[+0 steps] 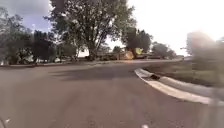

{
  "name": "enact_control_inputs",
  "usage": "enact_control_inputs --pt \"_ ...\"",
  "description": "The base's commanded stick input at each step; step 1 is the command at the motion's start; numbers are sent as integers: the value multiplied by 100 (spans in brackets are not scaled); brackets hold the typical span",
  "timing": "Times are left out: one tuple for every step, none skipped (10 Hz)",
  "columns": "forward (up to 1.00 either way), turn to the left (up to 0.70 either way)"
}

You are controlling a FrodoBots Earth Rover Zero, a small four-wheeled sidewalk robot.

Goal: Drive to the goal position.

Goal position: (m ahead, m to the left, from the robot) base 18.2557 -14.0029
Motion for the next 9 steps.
enact_control_inputs --pt "100 0" --pt "100 0" --pt "100 0" --pt "100 0" --pt "100 0" --pt "100 0" --pt "100 0" --pt "100 0" --pt "100 0"
